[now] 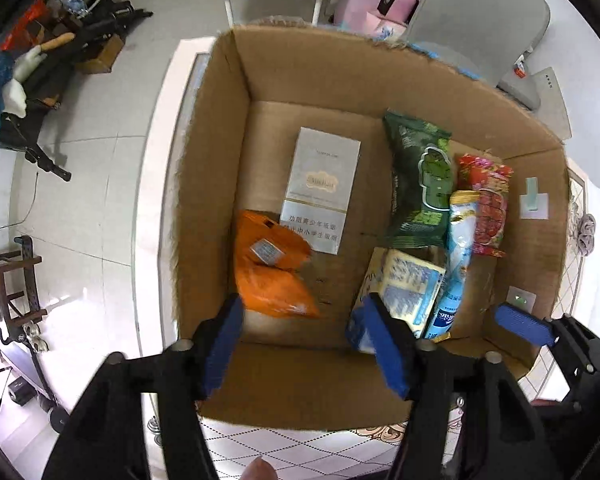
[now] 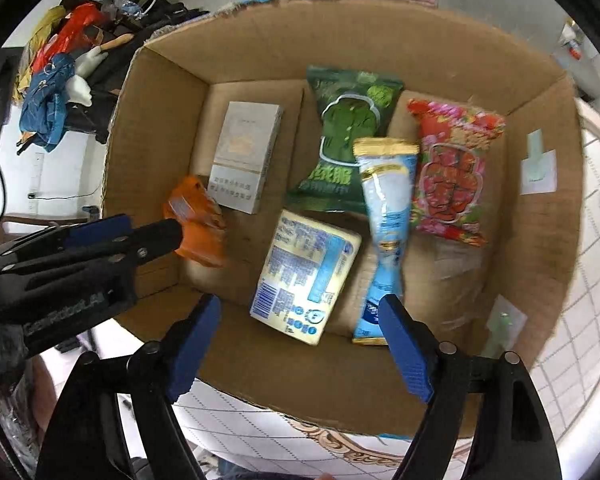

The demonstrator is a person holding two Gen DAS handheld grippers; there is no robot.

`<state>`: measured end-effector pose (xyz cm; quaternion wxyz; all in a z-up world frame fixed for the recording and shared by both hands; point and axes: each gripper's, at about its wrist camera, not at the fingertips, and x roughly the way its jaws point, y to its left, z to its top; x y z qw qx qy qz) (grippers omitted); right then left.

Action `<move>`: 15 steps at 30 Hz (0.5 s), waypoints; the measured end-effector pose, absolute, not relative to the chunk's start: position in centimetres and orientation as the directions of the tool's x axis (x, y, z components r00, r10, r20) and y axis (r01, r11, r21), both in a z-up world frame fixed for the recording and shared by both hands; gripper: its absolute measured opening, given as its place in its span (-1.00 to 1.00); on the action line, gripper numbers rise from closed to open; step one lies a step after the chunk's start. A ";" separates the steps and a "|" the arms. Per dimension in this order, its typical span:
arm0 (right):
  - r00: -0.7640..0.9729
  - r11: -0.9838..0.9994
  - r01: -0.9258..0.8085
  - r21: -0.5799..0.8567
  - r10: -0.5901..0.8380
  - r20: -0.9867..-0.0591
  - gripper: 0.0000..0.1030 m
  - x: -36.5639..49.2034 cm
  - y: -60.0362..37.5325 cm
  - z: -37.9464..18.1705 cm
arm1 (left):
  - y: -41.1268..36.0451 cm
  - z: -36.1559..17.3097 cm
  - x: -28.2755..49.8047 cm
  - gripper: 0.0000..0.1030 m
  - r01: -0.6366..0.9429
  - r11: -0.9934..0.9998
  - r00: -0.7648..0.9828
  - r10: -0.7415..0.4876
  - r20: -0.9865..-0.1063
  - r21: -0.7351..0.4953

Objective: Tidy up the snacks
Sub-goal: 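Drop the orange bag and milk carton into the box, open both grippers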

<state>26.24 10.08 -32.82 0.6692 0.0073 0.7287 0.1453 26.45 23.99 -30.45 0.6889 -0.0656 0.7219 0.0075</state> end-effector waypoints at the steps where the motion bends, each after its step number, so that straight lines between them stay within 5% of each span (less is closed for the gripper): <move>1: -0.092 0.962 -0.180 0.206 0.192 -0.977 0.73 26.2 9.9 -32.6 | 23.9 -29.8 26.1 0.39 -0.103 0.992 -0.027 -0.081 -0.996 -0.078; 6: -0.032 0.978 -0.169 0.125 0.121 -0.992 0.85 25.4 8.3 -31.0 | 23.6 -27.4 24.9 0.93 -0.110 0.993 0.039 -0.036 -0.999 -0.040; 15: 0.014 0.980 -0.133 0.148 0.151 -0.988 0.86 23.4 5.1 -28.6 | 21.5 -24.9 22.7 0.96 -0.112 0.994 0.107 0.001 -0.994 -0.011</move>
